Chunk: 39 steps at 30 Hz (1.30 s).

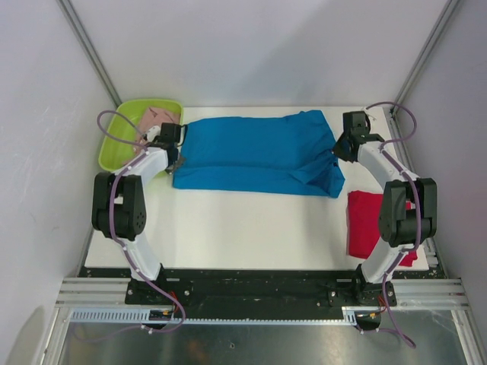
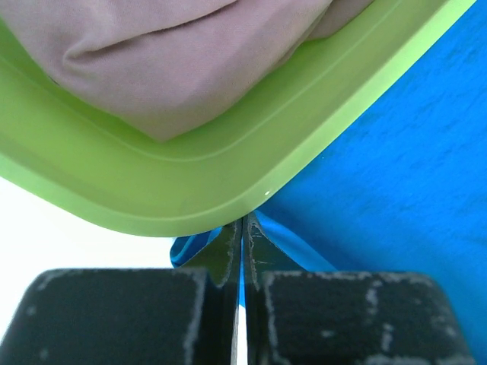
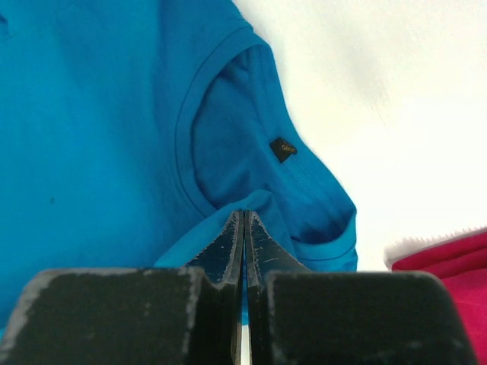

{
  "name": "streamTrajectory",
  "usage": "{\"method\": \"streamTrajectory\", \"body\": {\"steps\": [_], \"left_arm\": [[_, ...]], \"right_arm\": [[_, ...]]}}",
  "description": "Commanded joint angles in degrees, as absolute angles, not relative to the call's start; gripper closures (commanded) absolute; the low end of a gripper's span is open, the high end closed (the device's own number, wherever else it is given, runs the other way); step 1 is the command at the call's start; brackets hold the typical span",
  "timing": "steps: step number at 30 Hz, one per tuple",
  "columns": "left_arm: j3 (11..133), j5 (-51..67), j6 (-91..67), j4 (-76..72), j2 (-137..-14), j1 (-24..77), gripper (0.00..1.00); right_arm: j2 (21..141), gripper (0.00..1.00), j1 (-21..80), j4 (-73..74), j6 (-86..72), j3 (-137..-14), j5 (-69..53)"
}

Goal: Fold and stack the t-shirts
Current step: Fold the flattened tshirt in 1/3 of the way

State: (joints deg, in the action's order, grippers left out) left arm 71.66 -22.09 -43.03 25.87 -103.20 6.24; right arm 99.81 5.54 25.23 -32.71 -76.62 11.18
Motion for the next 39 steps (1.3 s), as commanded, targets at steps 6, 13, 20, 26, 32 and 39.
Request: {"method": "streamTrajectory", "body": {"steps": [6,13,20,26,32,39], "left_arm": [[76.4,-21.5,-41.5,24.5,-106.4,5.6,1.00],[78.9,-20.0,-39.5,24.3,-108.1,5.5,0.94],[77.3,-13.9,-35.4,21.5,-103.6,5.6,0.39],[70.8,-8.5,-33.3,20.6,-96.6,5.8,0.41],[64.5,-2.7,-33.8,19.1,-93.7,6.2,0.58],[64.5,0.3,-35.1,18.6,-97.7,8.1,0.67]], "right_arm": [[98.4,1.00,4.9,23.5,-32.3,-75.9,11.3],[100.6,1.00,4.7,20.2,-31.6,-76.0,8.9],[102.2,0.51,3.9,21.4,-30.2,-79.9,5.6],[98.6,0.49,3.4,27.7,-31.4,-80.8,5.8],[90.4,0.66,1.7,30.5,-34.6,-71.5,6.0],[82.6,0.78,-2.6,24.6,-39.4,-52.5,1.5]]}}
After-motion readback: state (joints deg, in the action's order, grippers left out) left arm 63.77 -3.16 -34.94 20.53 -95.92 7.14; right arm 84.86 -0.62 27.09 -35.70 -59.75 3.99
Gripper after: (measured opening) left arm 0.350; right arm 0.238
